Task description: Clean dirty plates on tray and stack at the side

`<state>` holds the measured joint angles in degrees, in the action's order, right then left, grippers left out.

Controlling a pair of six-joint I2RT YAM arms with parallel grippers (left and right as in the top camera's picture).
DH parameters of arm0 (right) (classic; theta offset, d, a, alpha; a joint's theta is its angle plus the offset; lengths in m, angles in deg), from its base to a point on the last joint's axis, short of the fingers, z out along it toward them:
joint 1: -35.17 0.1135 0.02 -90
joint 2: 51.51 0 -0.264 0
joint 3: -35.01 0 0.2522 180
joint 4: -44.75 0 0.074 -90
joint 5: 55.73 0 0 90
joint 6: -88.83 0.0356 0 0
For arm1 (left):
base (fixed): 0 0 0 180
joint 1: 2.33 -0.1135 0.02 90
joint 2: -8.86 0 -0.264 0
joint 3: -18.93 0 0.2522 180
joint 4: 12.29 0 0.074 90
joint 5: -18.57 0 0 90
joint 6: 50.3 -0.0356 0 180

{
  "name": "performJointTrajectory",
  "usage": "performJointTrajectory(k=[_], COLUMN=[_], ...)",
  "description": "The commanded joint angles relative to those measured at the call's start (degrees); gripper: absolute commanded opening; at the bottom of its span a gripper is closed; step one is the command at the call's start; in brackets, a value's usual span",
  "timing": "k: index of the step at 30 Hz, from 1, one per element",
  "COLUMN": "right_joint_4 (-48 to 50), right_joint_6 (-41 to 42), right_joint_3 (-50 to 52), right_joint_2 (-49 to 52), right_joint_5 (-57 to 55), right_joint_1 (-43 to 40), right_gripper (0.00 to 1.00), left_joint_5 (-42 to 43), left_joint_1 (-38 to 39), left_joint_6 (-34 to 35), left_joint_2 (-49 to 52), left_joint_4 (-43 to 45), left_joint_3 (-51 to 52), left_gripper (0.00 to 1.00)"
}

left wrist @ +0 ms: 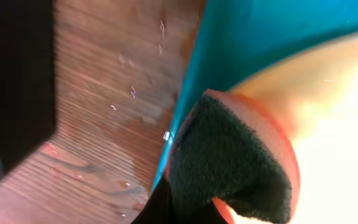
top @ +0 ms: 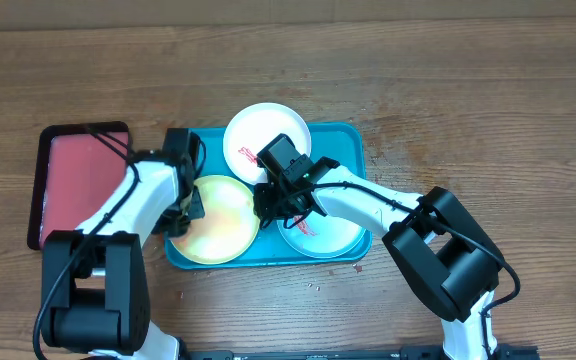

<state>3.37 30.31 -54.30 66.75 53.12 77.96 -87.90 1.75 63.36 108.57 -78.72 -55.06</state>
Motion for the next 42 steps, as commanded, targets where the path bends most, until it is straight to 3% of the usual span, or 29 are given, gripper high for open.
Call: performJointTrajectory(k=[1,8,15,18,22,29,33,35,37,42], right_joint_4=[-0.8,-0.7,-0.5,-0.6,-0.8,-1.2,-1.2,-1.2,-2.4,-10.3], right_joint_6=[-0.4,-0.4,-0.4,-0.4,-0.4,-1.7,-1.7,-1.7,-1.7,-4.0], right_joint_3=[0.6,0.6,0.6,0.6,0.6,0.6,0.5,0.4,-0.6,-8.0], right_joint_2=[1.7,1.7,1.7,1.7,1.7,1.7,1.7,1.7,1.4,-0.3], right_joint_5=[-3.8,-3.7,-3.7,-3.7,-3.7,-3.5,-3.5,-3.3,-2.2,-0.2], right_joint_1=[-1.1,-1.1,-1.1,-1.1,-1.1,-1.1,-1.1,-1.1,-1.1,-0.8], right_gripper=[0.17,0.16,0.17,0.17,0.17,0.17,0.15,0.09,0.04,0.04], left_joint_5=[4.7,22.6,22.9,16.2,-0.4,-9.8,-7.1,-3.7,1.4,15.6], left_joint_1=[-1.4,-1.4,-1.0,-1.2,-1.2,-1.9,-2.4,-2.6,-2.9,-6.6], left_joint_6=[0.5,0.5,-2.5,-2.4,-0.3,-0.3,-0.3,-0.3,-0.2,4.6], left_joint_2=[0.3,0.4,0.4,0.4,0.4,0.3,0.3,0.3,0.1,-3.7], left_joint_4=[-0.4,5.5,14.9,16.3,14.4,8.2,5.1,2.7,0.5,-4.1], left_joint_3=[-6.5,-3.4,8.7,10.8,10.6,2.5,-4.4,-8.1,-11.8,-19.3], left_gripper=[0.04,0.04,0.04,0.04,0.04,0.04,0.04,0.04,0.04,0.04])
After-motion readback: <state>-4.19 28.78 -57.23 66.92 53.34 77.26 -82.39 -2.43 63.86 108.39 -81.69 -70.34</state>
